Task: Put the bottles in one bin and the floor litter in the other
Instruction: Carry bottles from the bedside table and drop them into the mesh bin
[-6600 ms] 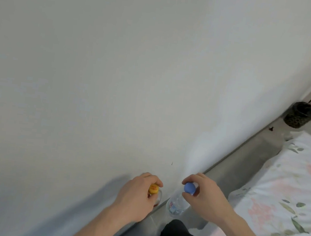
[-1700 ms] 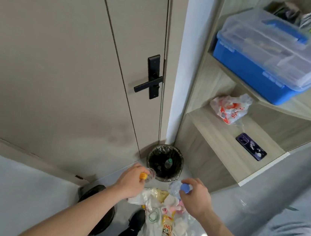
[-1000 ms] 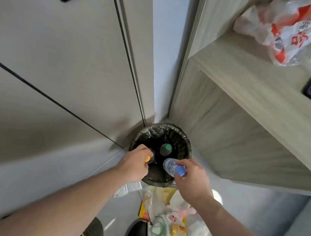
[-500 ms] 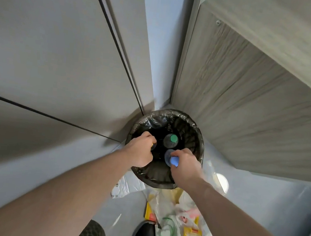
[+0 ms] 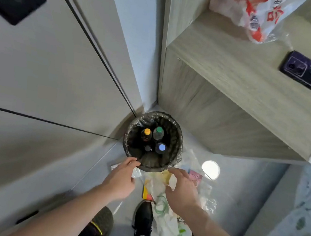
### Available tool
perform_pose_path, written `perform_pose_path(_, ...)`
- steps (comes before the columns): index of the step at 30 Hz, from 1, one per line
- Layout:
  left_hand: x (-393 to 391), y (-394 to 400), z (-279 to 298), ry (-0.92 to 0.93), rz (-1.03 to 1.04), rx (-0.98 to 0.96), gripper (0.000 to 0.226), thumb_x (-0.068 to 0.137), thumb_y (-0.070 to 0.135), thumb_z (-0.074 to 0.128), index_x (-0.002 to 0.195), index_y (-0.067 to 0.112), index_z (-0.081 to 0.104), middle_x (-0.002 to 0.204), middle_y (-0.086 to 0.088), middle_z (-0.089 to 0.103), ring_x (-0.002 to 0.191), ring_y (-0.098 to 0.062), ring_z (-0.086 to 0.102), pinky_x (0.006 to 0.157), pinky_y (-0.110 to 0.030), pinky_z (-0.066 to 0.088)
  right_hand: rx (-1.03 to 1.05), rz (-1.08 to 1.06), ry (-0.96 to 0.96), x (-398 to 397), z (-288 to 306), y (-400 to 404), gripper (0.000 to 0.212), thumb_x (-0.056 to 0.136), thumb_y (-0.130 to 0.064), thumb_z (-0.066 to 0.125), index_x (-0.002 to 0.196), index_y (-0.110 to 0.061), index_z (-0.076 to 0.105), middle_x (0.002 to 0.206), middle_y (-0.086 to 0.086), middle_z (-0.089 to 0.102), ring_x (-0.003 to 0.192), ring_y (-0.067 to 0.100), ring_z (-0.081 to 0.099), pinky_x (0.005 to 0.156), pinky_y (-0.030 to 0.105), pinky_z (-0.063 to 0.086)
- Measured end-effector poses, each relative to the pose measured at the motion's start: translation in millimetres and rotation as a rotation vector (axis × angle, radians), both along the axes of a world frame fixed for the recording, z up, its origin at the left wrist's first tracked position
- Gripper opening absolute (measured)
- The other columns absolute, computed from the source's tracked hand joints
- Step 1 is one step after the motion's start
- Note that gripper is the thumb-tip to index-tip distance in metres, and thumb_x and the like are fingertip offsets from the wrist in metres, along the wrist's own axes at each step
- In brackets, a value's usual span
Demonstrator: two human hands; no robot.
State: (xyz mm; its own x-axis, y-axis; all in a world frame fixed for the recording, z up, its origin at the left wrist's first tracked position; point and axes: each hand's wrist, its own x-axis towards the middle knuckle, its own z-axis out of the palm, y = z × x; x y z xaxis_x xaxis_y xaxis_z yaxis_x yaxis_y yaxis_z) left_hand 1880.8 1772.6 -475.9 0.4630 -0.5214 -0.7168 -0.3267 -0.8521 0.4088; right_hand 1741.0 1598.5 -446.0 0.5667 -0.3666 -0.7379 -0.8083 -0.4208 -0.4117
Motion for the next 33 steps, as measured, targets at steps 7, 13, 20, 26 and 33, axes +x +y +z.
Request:
perform_pose_path(7, -78, 18, 197, 0.061, -0.094, -0.019, 0.059, 0.097, 0.013, 0.051, 0.153, 0.021, 0.035, 0.161, 0.012, 0.017, 0.144, -0.015, 0.035, 0.115, -0.029, 0.034, 0.016, -0.111, -0.042, -81, 191, 17, 0.059, 0.091, -0.023, 0.061, 0.148, -0.026, 0.047, 0.156, -0.009, 0.038, 0.140, 0.019, 0.045, 0.112, 0.032, 0.041)
perform_pose_path(13, -131, 16, 313, 0.035, -0.230, -0.082, 0.061, 0.096, 0.022, 0.055, 0.154, 0.023, 0.034, 0.165, 0.011, 0.010, 0.150, -0.018, 0.023, 0.120, -0.033, 0.030, -0.084, -0.233, -0.114, -171, 314, 33, 0.063, 0.096, -0.036, 0.060, 0.154, -0.035, 0.037, 0.161, -0.011, 0.032, 0.147, 0.015, 0.034, 0.117, 0.031, 0.033)
perform_pose_path(20, -210, -7, 394, -0.197, -0.511, -0.088, 0.066, 0.096, 0.031, 0.052, 0.156, 0.029, 0.027, 0.168, 0.004, 0.003, 0.154, -0.021, 0.000, 0.125, -0.040, 0.016, -0.163, -0.287, -0.120, -296, 380, 54, 0.072, 0.098, -0.042, 0.057, 0.160, -0.033, 0.022, 0.169, -0.003, 0.013, 0.155, 0.020, 0.015, 0.124, 0.030, 0.017)
perform_pose_path(26, -309, -40, 432, -0.233, -0.565, -0.172, 0.066, 0.097, 0.043, 0.053, 0.156, 0.035, 0.026, 0.170, 0.005, -0.003, 0.156, -0.022, -0.004, 0.126, -0.043, 0.012, -0.206, -0.371, -0.147, -419, 410, 51, 0.075, 0.097, -0.045, 0.056, 0.161, -0.035, 0.018, 0.170, -0.006, 0.005, 0.156, 0.021, 0.011, 0.125, 0.036, 0.019)
perform_pose_path(33, -438, -100, 478, -0.220, -0.903, -0.209, 0.070, 0.098, 0.047, 0.048, 0.160, 0.029, 0.022, 0.170, 0.007, -0.008, 0.156, -0.018, -0.008, 0.127, -0.041, 0.009, -0.260, -0.659, -0.137, -550, 439, 69, 0.072, 0.097, -0.047, 0.053, 0.160, -0.036, 0.019, 0.170, -0.008, 0.003, 0.156, 0.021, 0.010, 0.124, 0.040, 0.023)
